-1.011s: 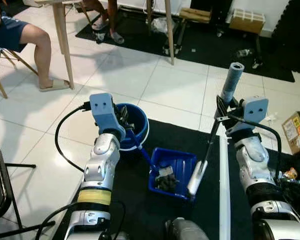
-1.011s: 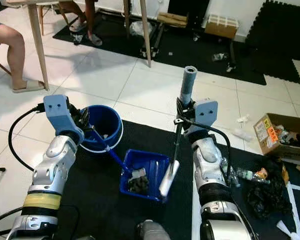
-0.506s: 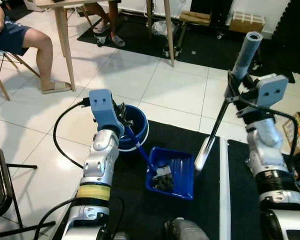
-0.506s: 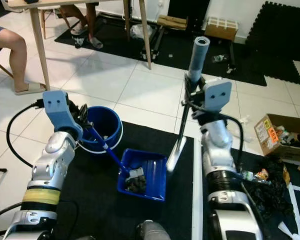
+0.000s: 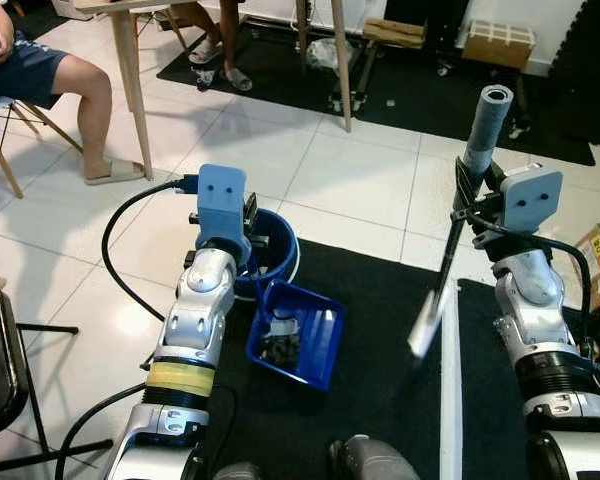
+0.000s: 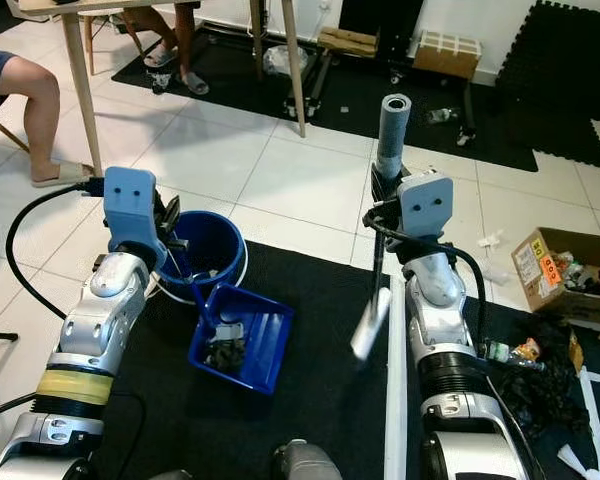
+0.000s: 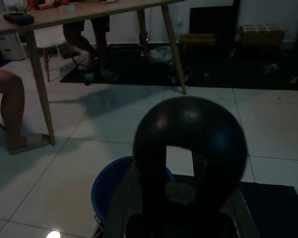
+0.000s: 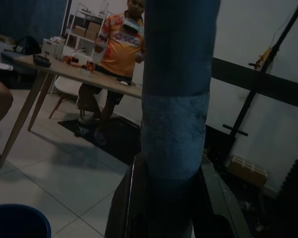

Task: Sweep floor

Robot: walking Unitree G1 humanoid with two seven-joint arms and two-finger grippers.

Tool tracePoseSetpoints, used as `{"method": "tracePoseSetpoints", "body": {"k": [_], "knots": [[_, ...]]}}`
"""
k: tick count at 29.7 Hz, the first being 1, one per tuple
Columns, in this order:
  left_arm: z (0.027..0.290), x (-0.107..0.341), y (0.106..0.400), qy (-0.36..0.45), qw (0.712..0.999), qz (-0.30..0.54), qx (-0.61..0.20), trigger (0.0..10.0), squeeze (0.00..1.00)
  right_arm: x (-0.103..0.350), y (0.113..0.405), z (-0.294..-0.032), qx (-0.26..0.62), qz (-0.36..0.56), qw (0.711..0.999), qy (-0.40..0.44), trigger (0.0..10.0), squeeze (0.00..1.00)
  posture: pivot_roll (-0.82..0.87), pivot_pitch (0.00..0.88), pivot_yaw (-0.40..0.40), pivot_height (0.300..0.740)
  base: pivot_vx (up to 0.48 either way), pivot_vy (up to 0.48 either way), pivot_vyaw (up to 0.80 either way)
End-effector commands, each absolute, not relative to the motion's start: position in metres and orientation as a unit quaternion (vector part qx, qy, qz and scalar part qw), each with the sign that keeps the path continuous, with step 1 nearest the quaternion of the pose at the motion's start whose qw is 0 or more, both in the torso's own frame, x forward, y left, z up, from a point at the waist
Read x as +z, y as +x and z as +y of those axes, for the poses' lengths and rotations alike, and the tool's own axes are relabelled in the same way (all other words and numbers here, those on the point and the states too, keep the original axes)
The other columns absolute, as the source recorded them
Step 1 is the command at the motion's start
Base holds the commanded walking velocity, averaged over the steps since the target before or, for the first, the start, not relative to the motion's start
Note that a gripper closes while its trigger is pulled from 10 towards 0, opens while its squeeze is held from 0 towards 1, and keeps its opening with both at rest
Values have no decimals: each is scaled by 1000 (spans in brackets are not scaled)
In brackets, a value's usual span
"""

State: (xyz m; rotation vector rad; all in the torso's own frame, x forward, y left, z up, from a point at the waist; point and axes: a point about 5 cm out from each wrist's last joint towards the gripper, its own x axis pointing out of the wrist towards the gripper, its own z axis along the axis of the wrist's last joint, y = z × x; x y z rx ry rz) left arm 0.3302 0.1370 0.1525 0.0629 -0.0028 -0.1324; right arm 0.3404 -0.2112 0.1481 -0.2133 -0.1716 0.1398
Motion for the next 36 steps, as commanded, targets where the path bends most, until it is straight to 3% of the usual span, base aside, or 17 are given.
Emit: {"method": "tracePoseSetpoints", "body": {"k": [1, 11, 36], "knots": [[128, 181, 333, 48, 994, -64, -80, 10000, 0, 163, 341, -212, 68, -117, 983, -122, 10000, 0, 38, 32, -37, 740, 0, 0, 0], [124, 199, 332, 25, 991, -90, -91, 10000, 0, 157, 339, -203, 78, -114, 984, -115, 10000, 0, 36, 33, -33, 740, 0, 0, 0], [116, 298, 331, -31, 968, -226, -106, 10000, 0, 146, 337, -189, 101, -98, 985, -96, 10000, 0, 42, 31, -35, 740, 0, 0, 0]]}}
